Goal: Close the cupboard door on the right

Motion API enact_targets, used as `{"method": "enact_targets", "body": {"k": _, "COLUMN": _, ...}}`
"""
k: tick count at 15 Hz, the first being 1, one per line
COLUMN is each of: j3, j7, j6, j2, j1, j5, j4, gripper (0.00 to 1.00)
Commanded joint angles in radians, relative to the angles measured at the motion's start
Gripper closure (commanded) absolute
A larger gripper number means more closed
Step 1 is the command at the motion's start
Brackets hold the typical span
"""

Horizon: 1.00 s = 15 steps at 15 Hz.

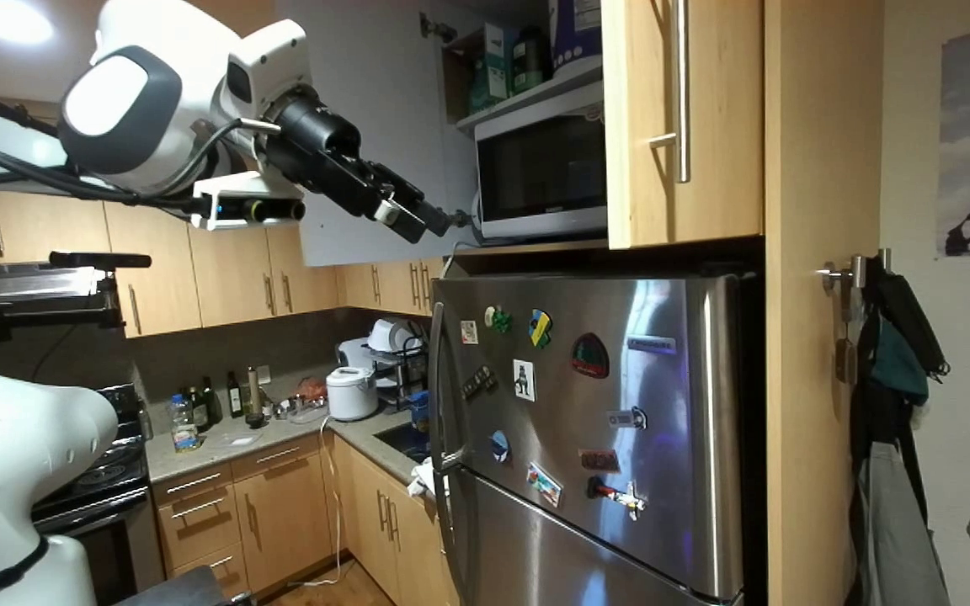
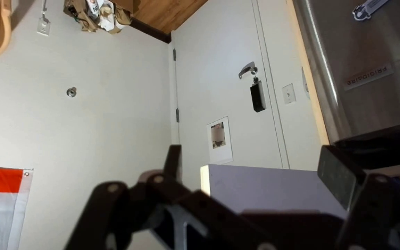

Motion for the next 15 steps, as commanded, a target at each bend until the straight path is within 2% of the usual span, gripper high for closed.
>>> {"method": "enact_targets", "body": {"k": 1, "j3": 0.031, "j7": 0.038, "j6": -0.003, "j2": 0.074, "j1": -0.020, "j5": 0.035, "j4": 0.074, "gripper": 0.00}}
{"method": "enact_targets", "body": {"k": 7, "j3": 0.000, "j7": 0.021, "j6": -0.012, "j2": 0.157, "j1": -0.026, "j5": 0.042, "j4": 0.183, "gripper": 0.00}}
{"method": "enact_targets", "body": {"k": 11, "j3": -0.049, "j7": -0.011, "j6": -0.017, "j2": 0.223, "j1": -0.027, "j5": 0.039, "j4": 0.252, "gripper": 0.00}}
{"method": "enact_targets", "body": {"k": 13, "j3": -0.082, "j7": -0.043, "j6": -0.022, "j2": 0.259, "j1": -0.012, "j5": 0.044, "j4": 0.286, "gripper": 0.00}}
{"method": "enact_targets", "body": {"k": 15, "j3": -0.132, "j7": -0.129, "j6": -0.033, "j2": 0.290, "j1": 0.036, "j5": 0.062, "j4": 0.317, "gripper": 0.00}}
